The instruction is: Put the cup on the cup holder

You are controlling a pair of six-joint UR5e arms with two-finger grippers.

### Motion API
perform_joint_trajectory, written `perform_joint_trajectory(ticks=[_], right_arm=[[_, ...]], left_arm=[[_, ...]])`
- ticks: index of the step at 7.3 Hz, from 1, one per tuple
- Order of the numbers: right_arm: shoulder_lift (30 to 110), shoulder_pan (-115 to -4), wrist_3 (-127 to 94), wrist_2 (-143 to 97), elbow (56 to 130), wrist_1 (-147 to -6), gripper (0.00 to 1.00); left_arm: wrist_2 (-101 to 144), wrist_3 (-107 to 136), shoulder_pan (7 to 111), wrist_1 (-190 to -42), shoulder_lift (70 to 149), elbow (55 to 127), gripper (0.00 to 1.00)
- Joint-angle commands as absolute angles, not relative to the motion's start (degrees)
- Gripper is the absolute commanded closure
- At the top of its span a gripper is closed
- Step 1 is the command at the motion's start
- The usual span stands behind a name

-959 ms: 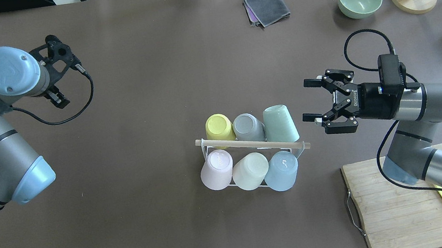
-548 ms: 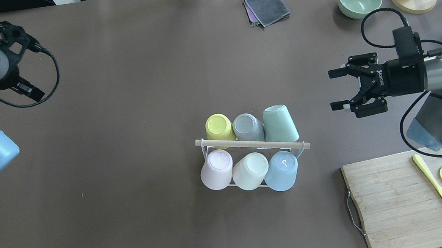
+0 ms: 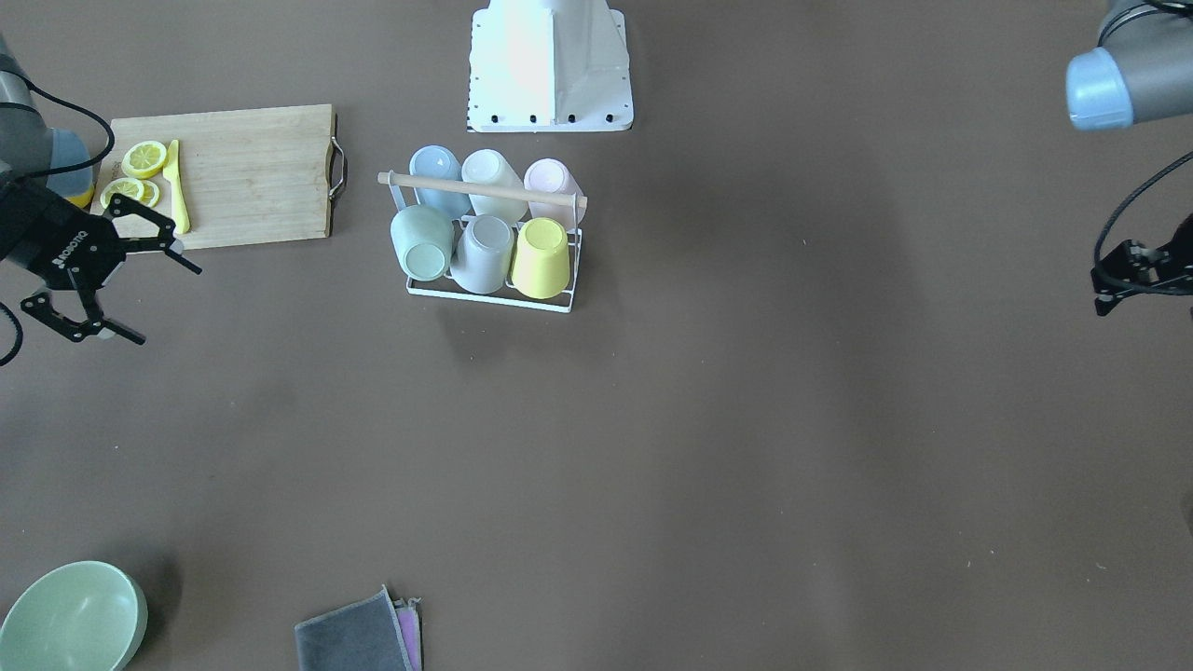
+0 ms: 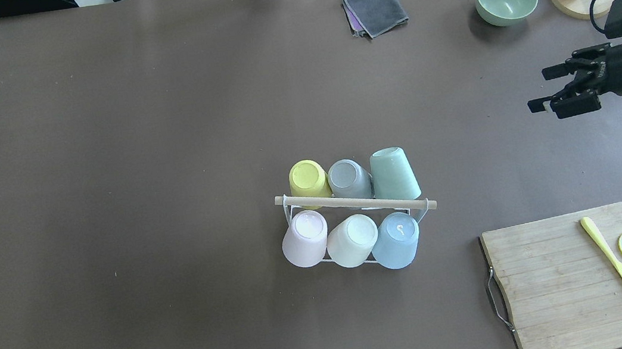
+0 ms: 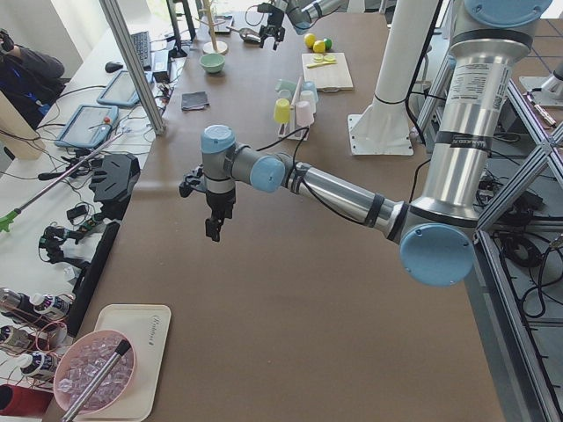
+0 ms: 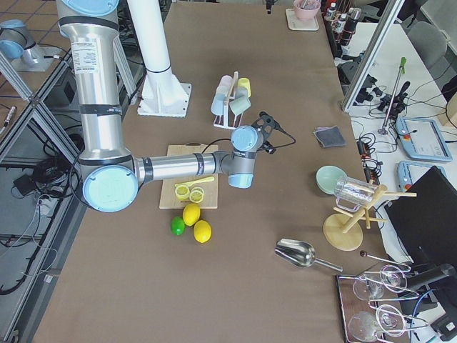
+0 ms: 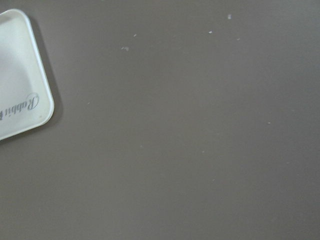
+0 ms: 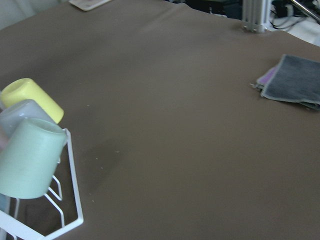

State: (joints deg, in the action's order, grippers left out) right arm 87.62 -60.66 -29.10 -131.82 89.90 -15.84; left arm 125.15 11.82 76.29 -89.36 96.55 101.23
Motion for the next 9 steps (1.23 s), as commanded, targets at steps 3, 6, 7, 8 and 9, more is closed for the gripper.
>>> perform_joint_trajectory(ticks=[3, 6, 7, 8, 9], right_arm=[[95.27, -70.54, -19.45, -132.62, 99.05, -50.45, 0.00], [95.35, -78.64, -9.77, -131.31, 98.80, -74.57, 0.00], [95.80, -80.32, -9.15, -130.35, 98.53, -77.66, 0.00], [95.89, -82.59, -6.70, -130.17, 98.53, -81.00, 0.00], [95.80, -85.14, -3.55, -129.99, 98.61, -85.56, 0.00]], left_arm=[[132.69, 7.16, 88.93, -89.48, 82.47, 102.65, 0.01], [134.91, -5.67, 90.26, -89.12, 81.21, 101.78, 0.01], [134.83, -7.97, 90.79, -88.86, 81.47, 100.91, 0.01], [135.09, -11.04, 90.96, -88.86, 82.08, 99.42, 0.01], [135.09, -12.47, 91.31, -88.86, 81.65, 99.84, 0.01]])
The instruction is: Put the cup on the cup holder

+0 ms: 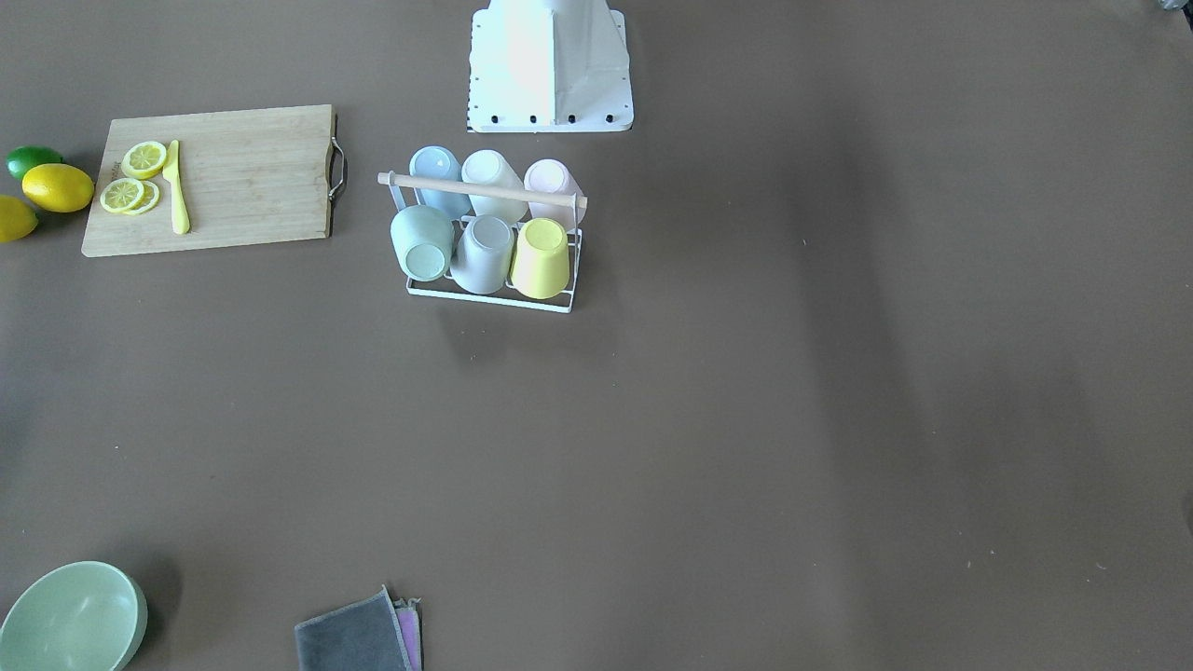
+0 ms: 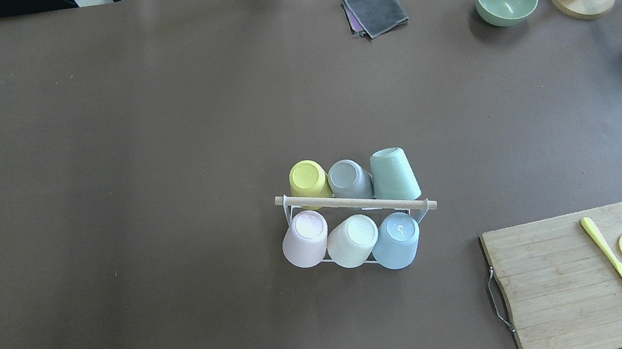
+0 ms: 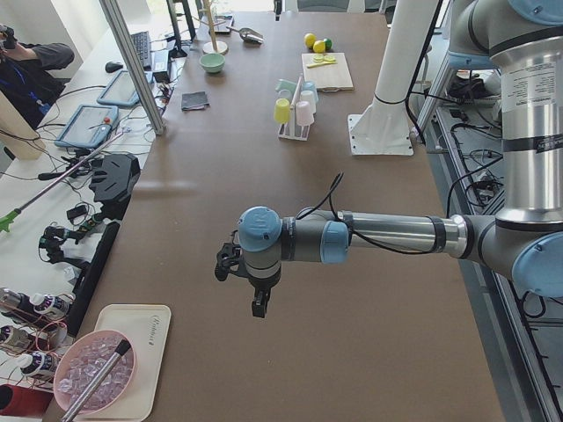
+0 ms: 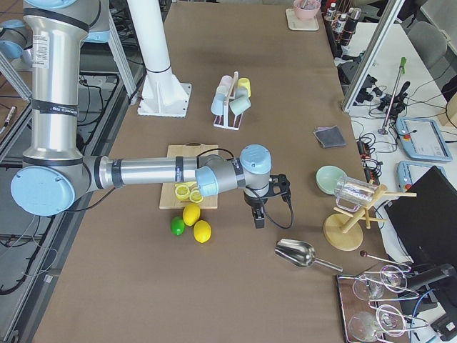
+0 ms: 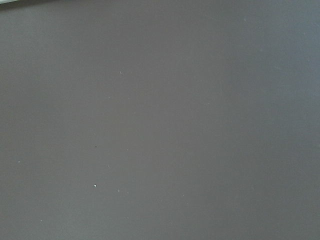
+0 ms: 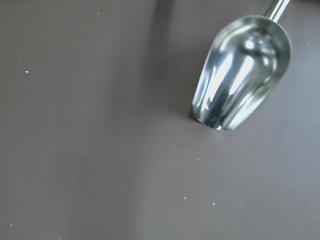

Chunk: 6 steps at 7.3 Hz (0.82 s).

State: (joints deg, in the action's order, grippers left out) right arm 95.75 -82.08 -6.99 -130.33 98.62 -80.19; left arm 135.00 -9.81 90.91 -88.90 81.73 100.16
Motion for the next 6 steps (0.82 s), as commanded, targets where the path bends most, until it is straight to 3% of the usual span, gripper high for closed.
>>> perform_joint_trajectory(ticks=[1, 6], right_arm=[[95.71, -87.69, 0.75, -129.56, 98.44, -89.43, 0.00], [95.97, -91.32, 1.66, -130.16, 98.61, -93.87, 0.00]], left_arm=[[134.83, -12.31, 91.32, -89.29, 81.30, 99.32, 0.01], [134.74, -12.39, 91.32, -89.38, 81.39, 99.67, 0.01]])
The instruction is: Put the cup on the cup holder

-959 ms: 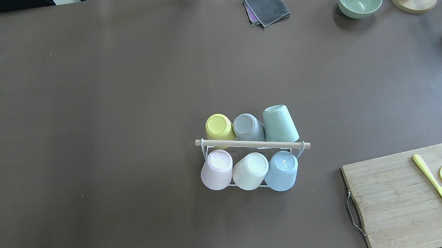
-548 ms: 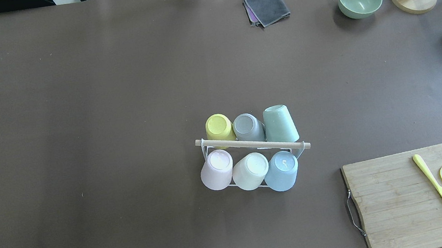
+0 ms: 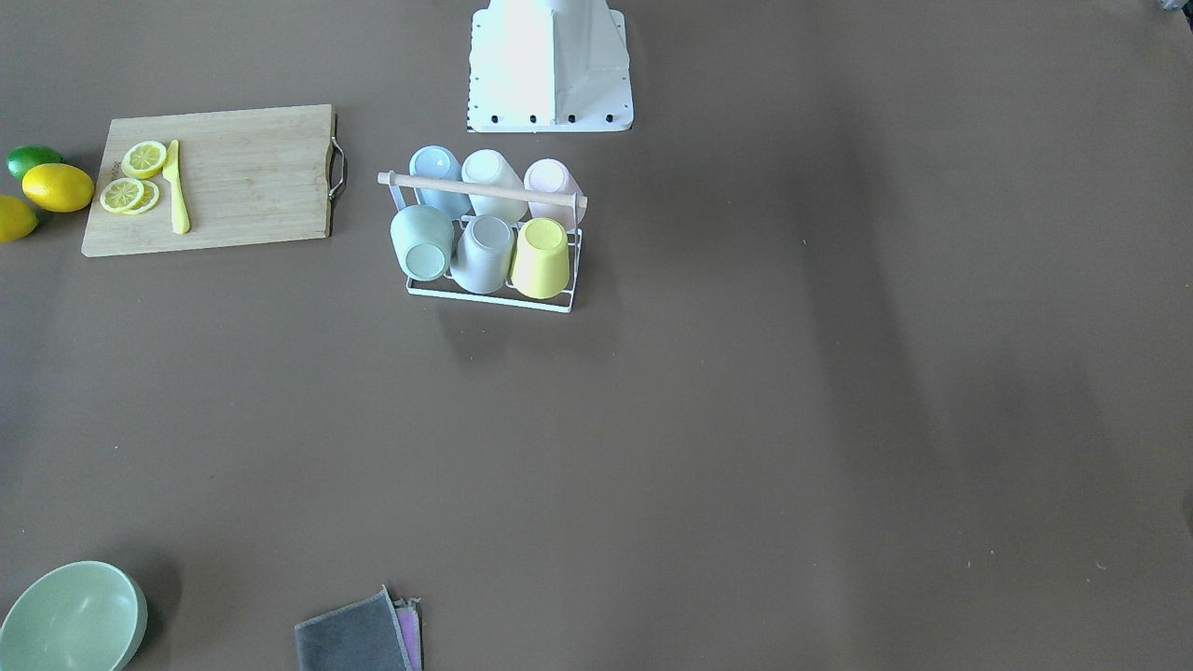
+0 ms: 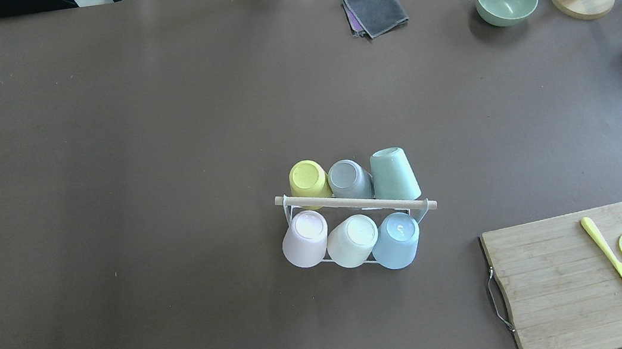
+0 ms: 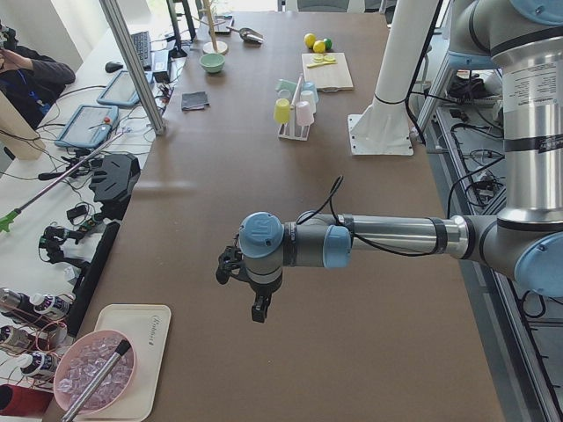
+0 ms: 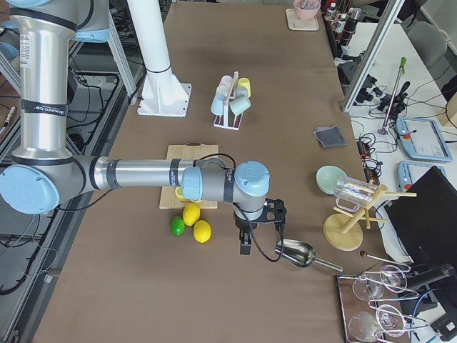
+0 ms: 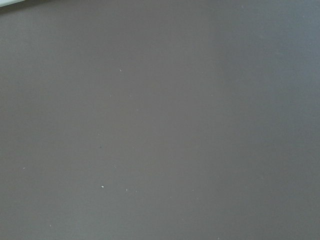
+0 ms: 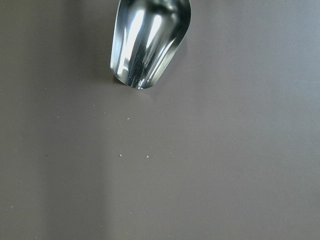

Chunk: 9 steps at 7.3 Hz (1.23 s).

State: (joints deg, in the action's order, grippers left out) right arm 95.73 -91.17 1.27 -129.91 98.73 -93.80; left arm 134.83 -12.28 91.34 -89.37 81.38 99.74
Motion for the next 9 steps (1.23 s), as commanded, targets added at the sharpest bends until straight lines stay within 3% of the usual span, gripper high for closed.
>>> perform_joint_trajectory(ticks=[1, 9], right_arm=[[95.98, -91.32, 1.58, -130.34, 98.44, -93.61, 0.00], [97.03, -92.37, 0.80, -134.73, 98.88, -93.61, 0.00]], left_arm=[[134.91, -12.39, 91.32, -89.47, 81.39, 99.76, 0.01], [135.00, -12.04, 91.32, -89.39, 81.56, 99.67, 0.01]])
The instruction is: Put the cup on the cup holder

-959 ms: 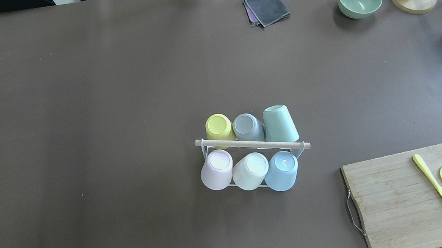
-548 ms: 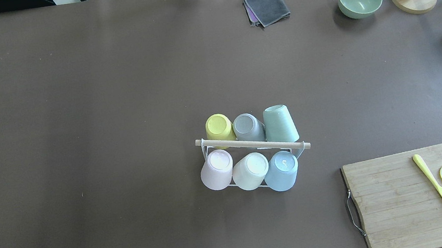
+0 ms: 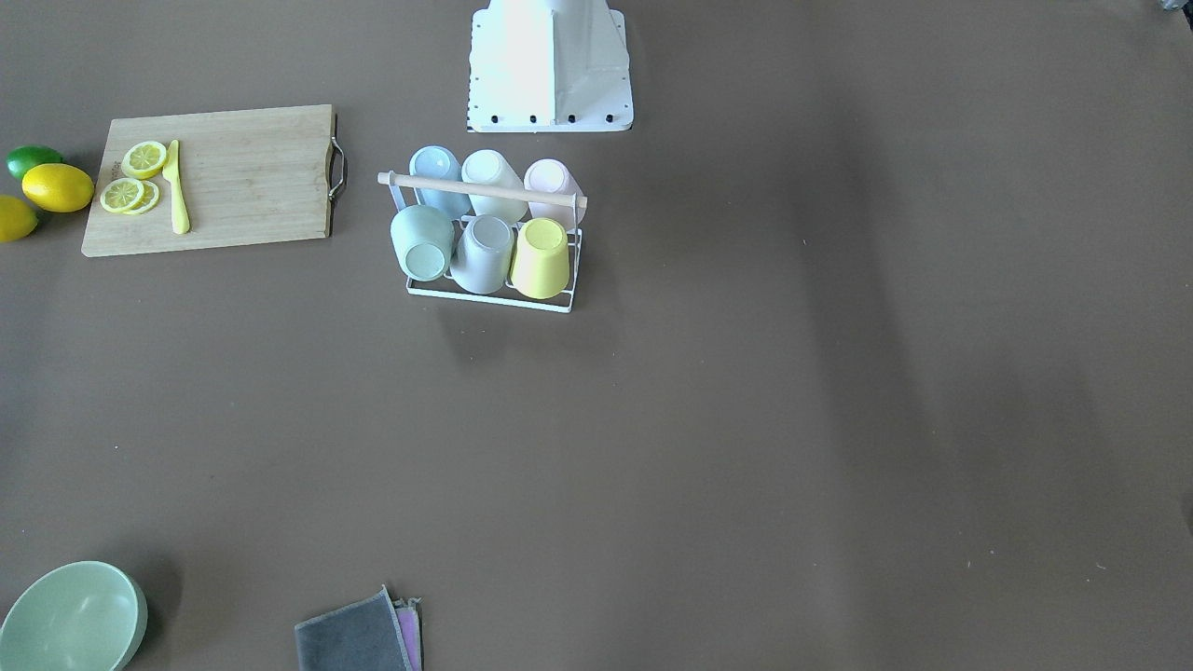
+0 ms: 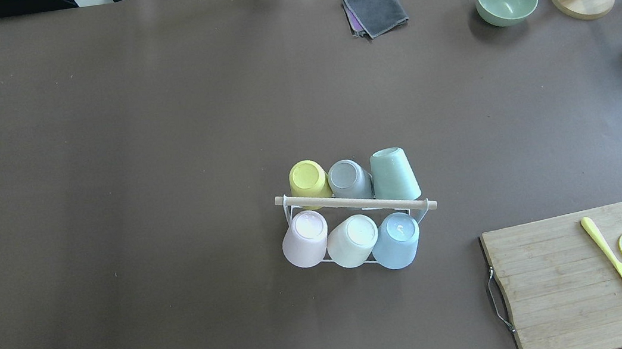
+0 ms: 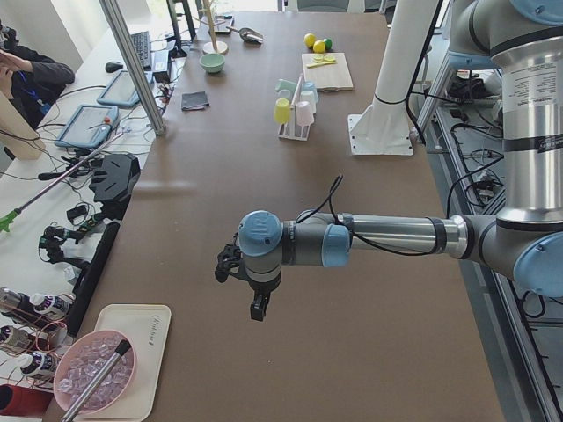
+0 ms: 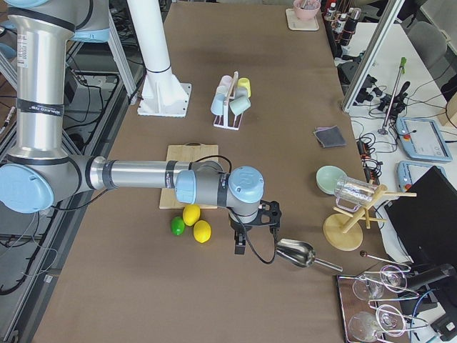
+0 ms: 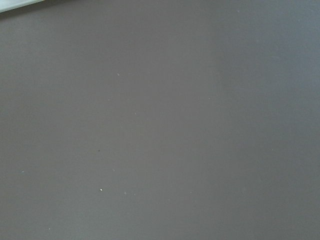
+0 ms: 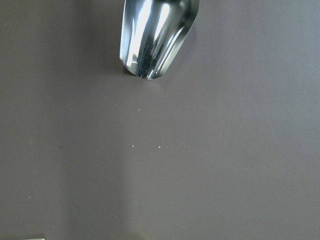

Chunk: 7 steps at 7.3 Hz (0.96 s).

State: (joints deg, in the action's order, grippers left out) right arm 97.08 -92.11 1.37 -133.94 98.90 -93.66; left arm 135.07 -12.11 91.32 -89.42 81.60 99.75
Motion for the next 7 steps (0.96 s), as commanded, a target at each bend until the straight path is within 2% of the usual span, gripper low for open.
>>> perform_joint_trajectory(ticks=[1, 7], right_arm=[[96.86, -92.46, 0.70, -134.56, 98.96, -93.43, 0.00], [96.59, -93.78, 0.62, -135.09, 99.05, -94.13, 0.00]], left_arm=[[135.09, -12.04, 91.32, -89.38, 81.56, 99.67, 0.01], [135.09, -12.04, 91.32, -89.47, 81.65, 99.40, 0.01]])
